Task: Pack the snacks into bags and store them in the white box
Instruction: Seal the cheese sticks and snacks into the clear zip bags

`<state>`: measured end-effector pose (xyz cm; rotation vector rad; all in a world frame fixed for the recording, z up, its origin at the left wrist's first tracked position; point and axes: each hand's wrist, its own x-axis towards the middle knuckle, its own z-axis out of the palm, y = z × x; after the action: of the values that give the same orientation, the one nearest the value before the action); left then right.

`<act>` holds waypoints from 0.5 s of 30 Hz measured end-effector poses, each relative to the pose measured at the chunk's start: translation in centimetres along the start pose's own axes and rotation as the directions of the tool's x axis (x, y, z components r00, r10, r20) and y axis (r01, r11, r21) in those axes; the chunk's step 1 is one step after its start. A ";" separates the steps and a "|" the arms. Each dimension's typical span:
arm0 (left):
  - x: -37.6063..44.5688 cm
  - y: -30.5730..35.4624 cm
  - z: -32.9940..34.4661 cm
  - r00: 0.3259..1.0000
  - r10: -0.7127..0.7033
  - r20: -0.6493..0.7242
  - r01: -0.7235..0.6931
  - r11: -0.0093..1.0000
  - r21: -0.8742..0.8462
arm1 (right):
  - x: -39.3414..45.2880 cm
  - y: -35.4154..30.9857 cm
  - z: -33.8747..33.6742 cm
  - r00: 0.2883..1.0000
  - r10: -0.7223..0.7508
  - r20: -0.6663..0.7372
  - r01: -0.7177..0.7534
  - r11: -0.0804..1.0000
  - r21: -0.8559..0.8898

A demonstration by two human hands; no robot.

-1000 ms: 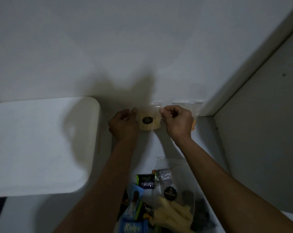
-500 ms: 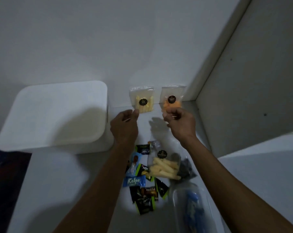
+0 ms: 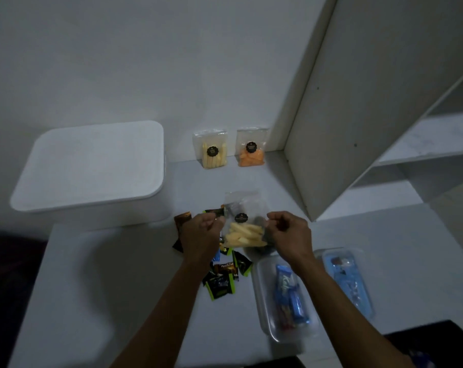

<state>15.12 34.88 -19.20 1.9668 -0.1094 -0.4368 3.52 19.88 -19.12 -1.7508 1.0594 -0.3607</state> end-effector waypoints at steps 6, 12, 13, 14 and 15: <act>1.9 -2.0 3.8 0.968 -0.181 0.171 0.150 0.972 0.180 | 2.9 1.8 1.9 0.989 0.131 0.068 -0.124 0.987 -0.099; 4.7 -2.9 6.7 0.942 -0.296 0.158 0.246 0.930 0.274 | 6.4 3.0 3.8 0.969 0.227 0.100 -0.219 0.972 -0.084; 5.0 -3.0 7.2 0.940 -0.312 0.141 0.266 0.925 0.273 | 6.8 3.1 4.0 0.964 0.248 0.102 -0.243 0.968 -0.059; 5.3 -3.1 7.5 0.934 -0.332 0.129 0.293 0.922 0.252 | 7.2 3.2 4.1 0.960 0.261 0.103 -0.260 0.965 -0.029; 5.5 -3.4 7.9 0.930 -0.348 0.116 0.319 0.923 0.215 | 7.4 3.2 4.2 0.957 0.272 0.104 -0.273 0.962 -0.005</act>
<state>17.07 28.04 -26.51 2.1487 0.0946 -0.8276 8.93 16.19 -25.46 -1.5712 1.2025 -0.1009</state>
